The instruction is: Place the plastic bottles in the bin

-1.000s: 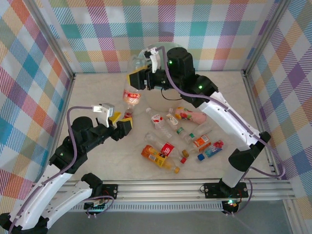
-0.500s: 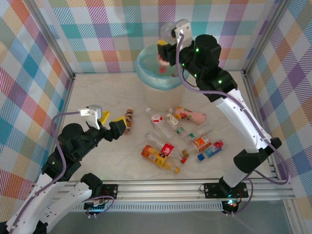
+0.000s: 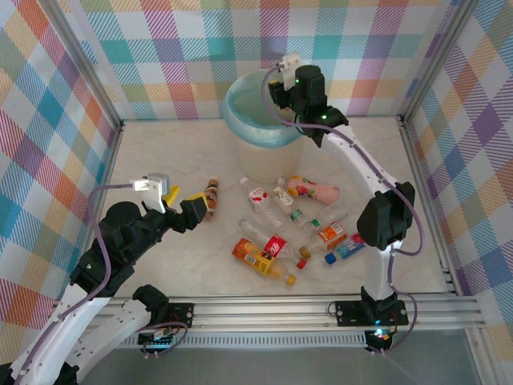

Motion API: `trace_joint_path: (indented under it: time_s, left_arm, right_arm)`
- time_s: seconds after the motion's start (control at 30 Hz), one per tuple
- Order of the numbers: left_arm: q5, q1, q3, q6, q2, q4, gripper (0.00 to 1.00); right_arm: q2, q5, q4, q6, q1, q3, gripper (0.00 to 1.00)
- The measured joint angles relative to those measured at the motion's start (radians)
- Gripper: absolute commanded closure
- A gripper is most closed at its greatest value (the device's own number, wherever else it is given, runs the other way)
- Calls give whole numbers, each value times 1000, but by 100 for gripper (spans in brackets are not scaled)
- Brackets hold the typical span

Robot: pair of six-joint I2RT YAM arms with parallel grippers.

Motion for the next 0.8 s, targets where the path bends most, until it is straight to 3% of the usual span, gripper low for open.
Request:
trace_joint_path:
  time_s: [0.33,0.8]
  left_arm:
    - [-15,0,0,0,-2,-20,13]
    - [-26,0,0,2,28,-22,13]
  right_arm:
    - [9,-11,62,26,-16,-77,25]
    - [8,-73,39,78,-18,-52,28]
